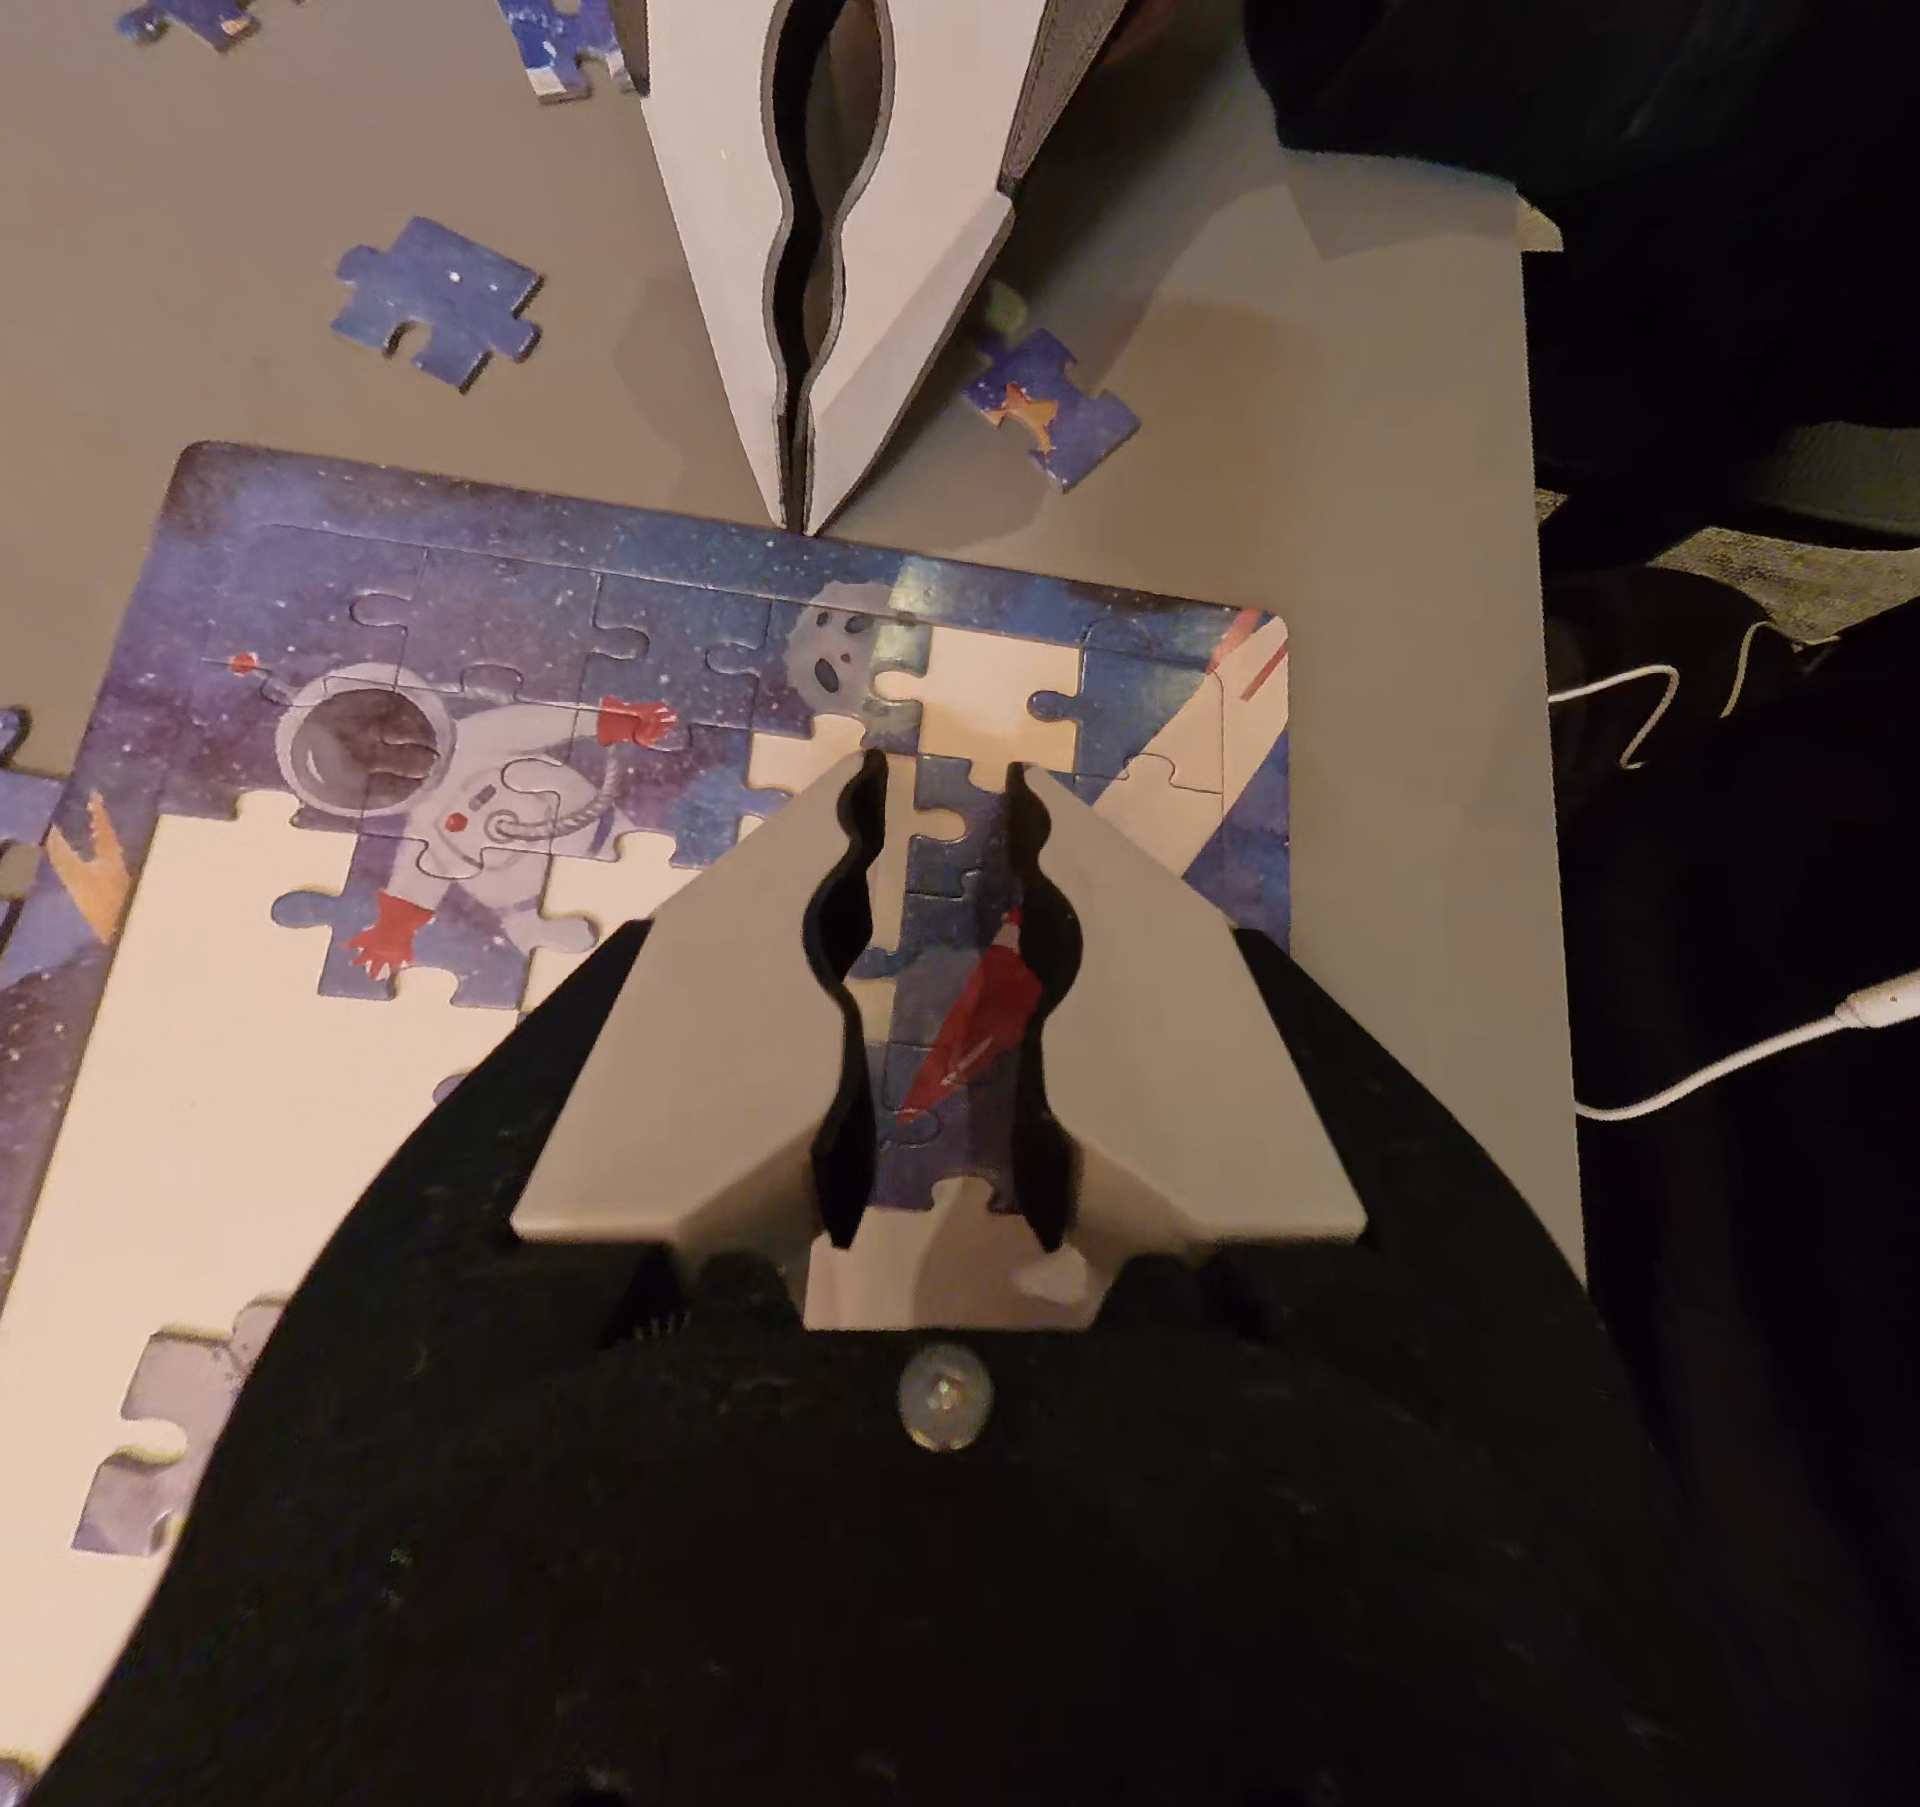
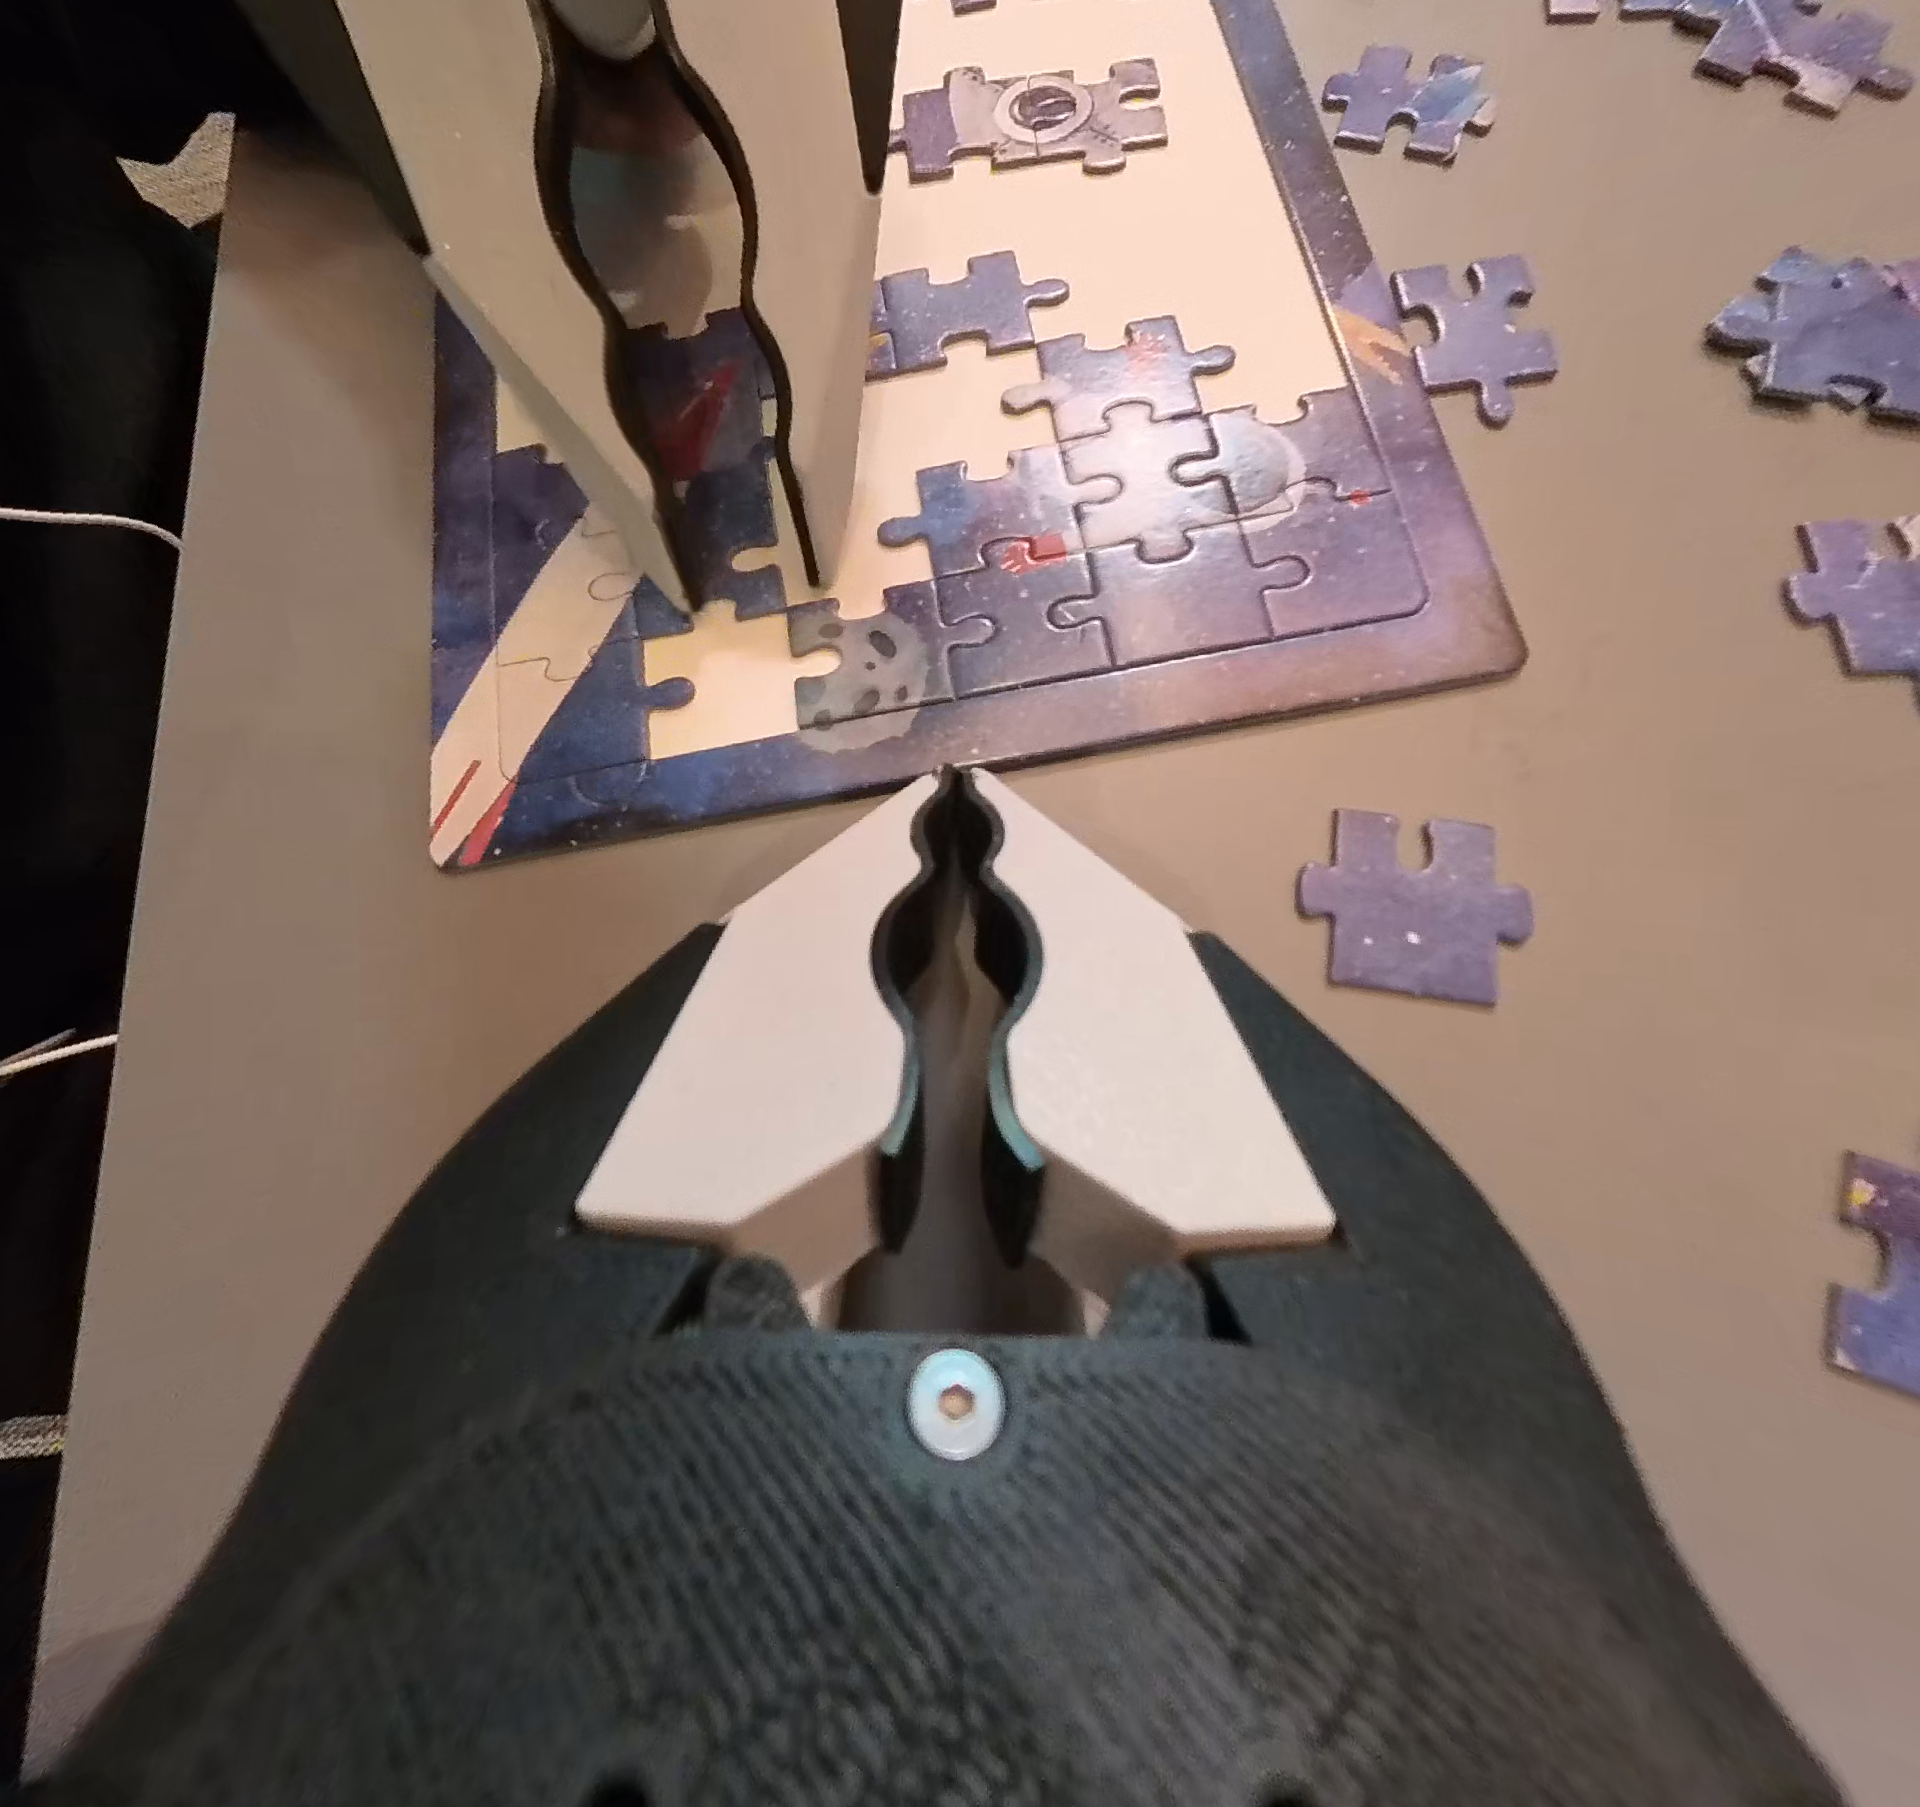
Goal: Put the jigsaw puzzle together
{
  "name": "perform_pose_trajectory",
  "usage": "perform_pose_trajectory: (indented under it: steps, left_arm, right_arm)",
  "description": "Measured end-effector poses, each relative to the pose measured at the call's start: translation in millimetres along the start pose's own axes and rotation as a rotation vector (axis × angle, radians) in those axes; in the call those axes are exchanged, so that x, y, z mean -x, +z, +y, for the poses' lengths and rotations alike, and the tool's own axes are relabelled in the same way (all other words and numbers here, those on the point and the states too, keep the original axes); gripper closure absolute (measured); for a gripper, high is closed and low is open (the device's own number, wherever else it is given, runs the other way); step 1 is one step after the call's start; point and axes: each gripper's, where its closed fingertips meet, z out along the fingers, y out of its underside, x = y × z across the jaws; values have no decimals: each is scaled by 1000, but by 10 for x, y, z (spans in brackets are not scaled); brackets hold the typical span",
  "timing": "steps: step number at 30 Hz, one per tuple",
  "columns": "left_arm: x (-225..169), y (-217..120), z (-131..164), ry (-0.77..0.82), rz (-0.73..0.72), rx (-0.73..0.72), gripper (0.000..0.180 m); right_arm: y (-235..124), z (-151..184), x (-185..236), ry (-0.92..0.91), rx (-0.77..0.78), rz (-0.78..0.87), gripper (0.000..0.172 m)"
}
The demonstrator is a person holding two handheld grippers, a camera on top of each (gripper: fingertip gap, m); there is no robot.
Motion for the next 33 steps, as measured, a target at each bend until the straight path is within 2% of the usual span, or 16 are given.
perform_pose_trajectory:
  steps: [7,14,33]
  left_arm:
    - [-17,25,-17,-1,7,-10,160]
    - [21,34,-15,7,-24,-9,169]
    - [20,32,-16,0,-16,-13,169]
  right_arm:
    - [2,-1,1,-1,0,0,172]
    - [4,-2,2,-4,0,2,172]
    - [3,-11,1,-15,-5,11,172]
